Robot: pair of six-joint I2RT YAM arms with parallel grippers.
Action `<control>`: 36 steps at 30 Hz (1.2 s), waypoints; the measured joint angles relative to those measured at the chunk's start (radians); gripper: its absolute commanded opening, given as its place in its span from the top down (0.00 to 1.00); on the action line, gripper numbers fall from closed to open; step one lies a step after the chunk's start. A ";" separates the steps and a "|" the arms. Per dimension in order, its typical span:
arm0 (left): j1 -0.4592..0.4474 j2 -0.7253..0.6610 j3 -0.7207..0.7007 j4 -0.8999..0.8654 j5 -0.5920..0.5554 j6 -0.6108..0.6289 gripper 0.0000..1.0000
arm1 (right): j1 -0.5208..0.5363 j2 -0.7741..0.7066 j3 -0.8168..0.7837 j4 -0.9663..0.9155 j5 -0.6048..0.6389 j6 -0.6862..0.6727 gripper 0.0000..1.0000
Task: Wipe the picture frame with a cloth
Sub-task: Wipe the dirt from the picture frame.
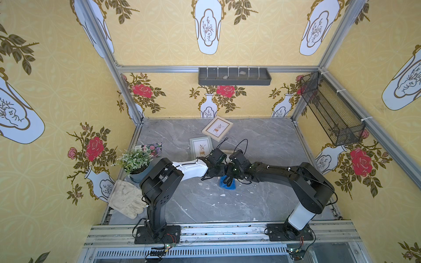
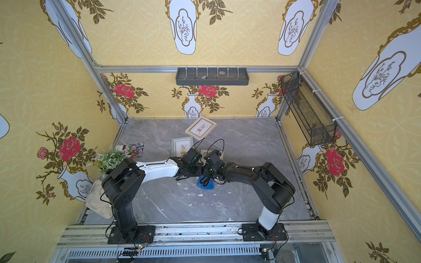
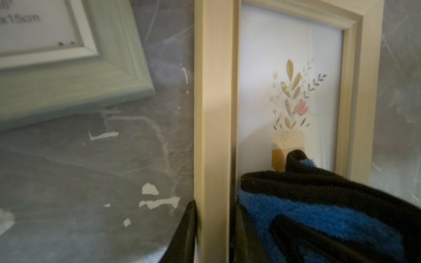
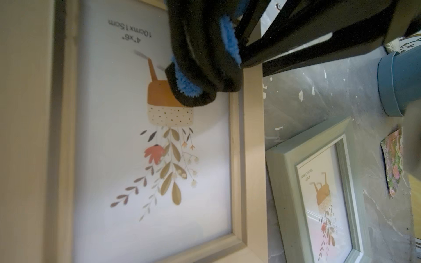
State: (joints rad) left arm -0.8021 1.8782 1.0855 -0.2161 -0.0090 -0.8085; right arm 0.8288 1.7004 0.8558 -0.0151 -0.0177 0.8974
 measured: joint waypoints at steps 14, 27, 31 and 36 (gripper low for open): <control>0.000 -0.001 -0.001 0.000 0.001 -0.007 0.95 | 0.000 -0.080 -0.053 -0.082 0.112 -0.013 1.00; 0.000 -0.001 -0.002 0.001 0.001 -0.008 0.95 | -0.117 -0.142 -0.101 -0.089 0.029 -0.044 1.00; -0.002 0.001 0.005 -0.008 -0.004 -0.007 0.95 | -0.194 -0.110 -0.076 -0.076 0.003 -0.109 1.00; -0.004 0.005 0.013 -0.019 -0.007 -0.003 0.95 | -0.221 0.009 0.047 -0.062 0.018 -0.192 1.00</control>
State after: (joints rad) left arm -0.8059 1.8828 1.0988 -0.2352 -0.0158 -0.8120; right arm 0.6079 1.7096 0.9024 -0.0772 -0.0002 0.7052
